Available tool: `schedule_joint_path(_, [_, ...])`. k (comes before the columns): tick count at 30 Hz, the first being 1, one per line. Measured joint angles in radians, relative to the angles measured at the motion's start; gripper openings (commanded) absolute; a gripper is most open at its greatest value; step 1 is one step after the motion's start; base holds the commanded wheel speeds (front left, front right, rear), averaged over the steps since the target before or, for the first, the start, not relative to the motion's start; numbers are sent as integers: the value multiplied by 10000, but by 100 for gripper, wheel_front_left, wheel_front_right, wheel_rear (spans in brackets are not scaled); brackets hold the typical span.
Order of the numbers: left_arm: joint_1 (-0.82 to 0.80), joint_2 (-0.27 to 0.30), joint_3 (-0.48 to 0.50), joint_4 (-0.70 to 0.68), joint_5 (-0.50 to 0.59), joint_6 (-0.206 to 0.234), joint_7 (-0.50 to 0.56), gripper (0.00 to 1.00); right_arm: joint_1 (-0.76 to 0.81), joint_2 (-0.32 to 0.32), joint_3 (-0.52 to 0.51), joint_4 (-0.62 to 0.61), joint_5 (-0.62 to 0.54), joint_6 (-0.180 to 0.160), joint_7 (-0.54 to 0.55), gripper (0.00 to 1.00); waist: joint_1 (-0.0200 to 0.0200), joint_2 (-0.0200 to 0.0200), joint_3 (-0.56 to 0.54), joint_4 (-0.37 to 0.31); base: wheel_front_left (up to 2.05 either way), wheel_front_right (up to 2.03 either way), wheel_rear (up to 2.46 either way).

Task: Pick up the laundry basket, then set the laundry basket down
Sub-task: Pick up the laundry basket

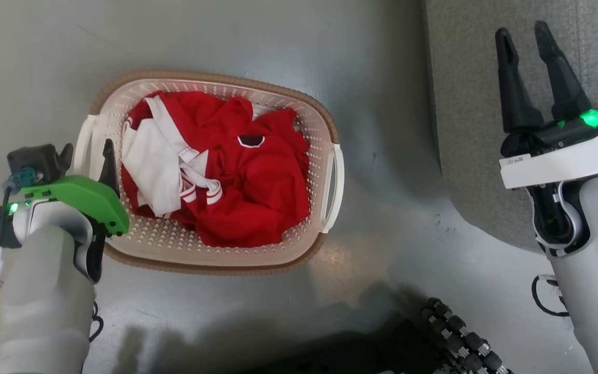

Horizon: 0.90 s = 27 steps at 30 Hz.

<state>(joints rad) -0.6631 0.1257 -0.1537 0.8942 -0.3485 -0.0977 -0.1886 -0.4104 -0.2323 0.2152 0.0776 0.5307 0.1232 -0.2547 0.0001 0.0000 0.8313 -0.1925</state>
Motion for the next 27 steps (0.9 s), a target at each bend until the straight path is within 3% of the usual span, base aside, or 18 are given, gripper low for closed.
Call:
schedule_joint_path(11, [-564, 8, -232, 878, 13, -161, 380, 100, -320, -31, 27, -69, 10, 0, -2, 100, 0, 0, 455, -64, 0, 0, 0])
schedule_joint_path(13, [-702, 8, -261, 1024, 13, -163, 385, 82, -371, -31, 27, -75, 29, 0, -6, 100, 0, 0, 508, -72, 0, 0, 0])
schedule_joint_path(14, [-744, 0, -270, 1080, 13, -163, 385, 53, -371, -31, 31, -73, 29, 0, -12, 100, 0, 0, 521, -73, 0, 0, 0])
schedule_joint_path(15, [-765, 0, -276, 1131, 13, -163, 384, 41, -371, -31, 33, -73, 31, 0, -13, 100, -1, 0, 526, -71, 0, 0, 0])
schedule_joint_path(16, [-793, -6, -280, 1202, 12, -163, 384, 0, -371, -31, 35, -71, 29, 0, -13, 100, -1, 0, 530, -69, 0, 0, 0])
schedule_joint_path(18, [-813, 13, -328, 1338, 8, -353, 384, 0, -377, -31, 38, -59, 31, 0, -13, 100, -1, 0, 529, -64, 0, 0, 0])
schedule_joint_path(27, [-944, -376, -240, 1935, -257, -332, 119, 0, -392, -8, 163, 173, 29, 0, -12, 100, 0, 0, 206, -5, 0, 0, 0])
